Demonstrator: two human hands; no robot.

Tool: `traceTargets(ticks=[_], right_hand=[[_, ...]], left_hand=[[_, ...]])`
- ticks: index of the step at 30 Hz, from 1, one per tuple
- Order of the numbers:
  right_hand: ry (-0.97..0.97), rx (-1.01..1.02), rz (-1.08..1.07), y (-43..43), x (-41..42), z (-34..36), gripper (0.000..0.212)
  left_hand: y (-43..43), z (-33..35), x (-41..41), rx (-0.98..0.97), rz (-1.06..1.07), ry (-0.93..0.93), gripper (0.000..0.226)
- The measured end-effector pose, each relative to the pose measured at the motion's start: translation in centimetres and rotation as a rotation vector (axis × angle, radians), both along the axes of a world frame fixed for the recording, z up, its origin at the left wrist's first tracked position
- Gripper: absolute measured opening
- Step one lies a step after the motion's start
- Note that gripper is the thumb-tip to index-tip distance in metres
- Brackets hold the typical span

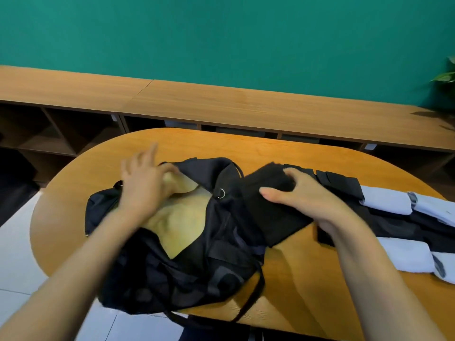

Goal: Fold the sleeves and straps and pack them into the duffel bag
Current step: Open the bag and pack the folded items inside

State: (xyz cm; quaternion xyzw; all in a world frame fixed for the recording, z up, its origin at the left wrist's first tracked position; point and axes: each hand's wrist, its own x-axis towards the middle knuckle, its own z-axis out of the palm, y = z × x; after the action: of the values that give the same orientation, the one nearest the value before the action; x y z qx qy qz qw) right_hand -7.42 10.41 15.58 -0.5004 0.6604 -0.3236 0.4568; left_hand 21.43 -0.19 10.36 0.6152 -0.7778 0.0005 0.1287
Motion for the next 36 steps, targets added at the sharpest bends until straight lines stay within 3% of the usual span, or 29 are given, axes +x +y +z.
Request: traceTargets(ticks=[3, 6, 8, 9, 11, 13, 16, 18, 20, 22, 26, 32, 36], right_hand=[[-0.130, 0.054, 0.122, -3.4, 6.6, -1.2, 0.079], [-0.190, 0.096, 0.203, -6.8, 12.4, -3.6, 0.029], [-0.207, 0.142, 0.212, -9.0, 15.1, -5.9, 0.021], [-0.201, 0.173, 0.219, -9.8, 16.1, -6.8, 0.027], [-0.086, 0.202, 0.225, -11.1, 17.0, -8.9, 0.065], [0.133, 0.196, 0.234, -11.7, 17.3, -10.3, 0.084], [0.621, 0.055, 0.259, -10.3, 17.7, -9.4, 0.087], [0.877, -0.223, 0.256, -8.4, 17.6, -8.2, 0.080], [0.896, -0.514, 0.246, -6.4, 16.7, -7.6, 0.070], [0.932, -0.646, 0.324, -4.4, 15.0, -8.8, 0.069], [1.150, -0.507, 0.584, -1.9, 12.0, -13.6, 0.070], [1.213, -0.458, 0.513, -0.2, 9.1, -14.4, 0.071], [1.212, -0.547, 0.478, 0.1, 6.8, -13.5, 0.080]], left_hand=[[-4.7, -1.4, 5.6, 0.298, 0.053, 0.056, 0.034], [-6.4, -1.0, 6.6, 0.199, 0.044, 0.233, 0.043], [-6.8, 0.2, 6.4, 0.078, 0.043, 0.300, 0.047], [-7.0, 0.7, 6.4, 0.048, 0.035, 0.328, 0.046], [-7.2, 0.8, 6.8, 0.099, 0.005, 0.324, 0.045], [-7.4, -0.5, 7.5, 0.261, 0.008, 0.289, 0.051], [-6.9, -2.9, 8.6, 0.397, 0.038, 0.284, 0.055], [-6.3, -4.0, 9.4, 0.381, 0.057, 0.259, 0.060], [-5.4, -4.9, 10.0, 0.384, 0.104, 0.221, 0.070], [-4.4, -5.7, 10.2, 0.440, 0.132, 0.241, 0.084], [-2.8, -7.6, 8.1, 0.506, 0.181, 0.179, 0.064], [-1.4, -8.1, 2.9, 0.541, 0.162, 0.192, 0.059], [-1.0, -7.6, -1.2, 0.552, 0.175, 0.180, 0.053]])
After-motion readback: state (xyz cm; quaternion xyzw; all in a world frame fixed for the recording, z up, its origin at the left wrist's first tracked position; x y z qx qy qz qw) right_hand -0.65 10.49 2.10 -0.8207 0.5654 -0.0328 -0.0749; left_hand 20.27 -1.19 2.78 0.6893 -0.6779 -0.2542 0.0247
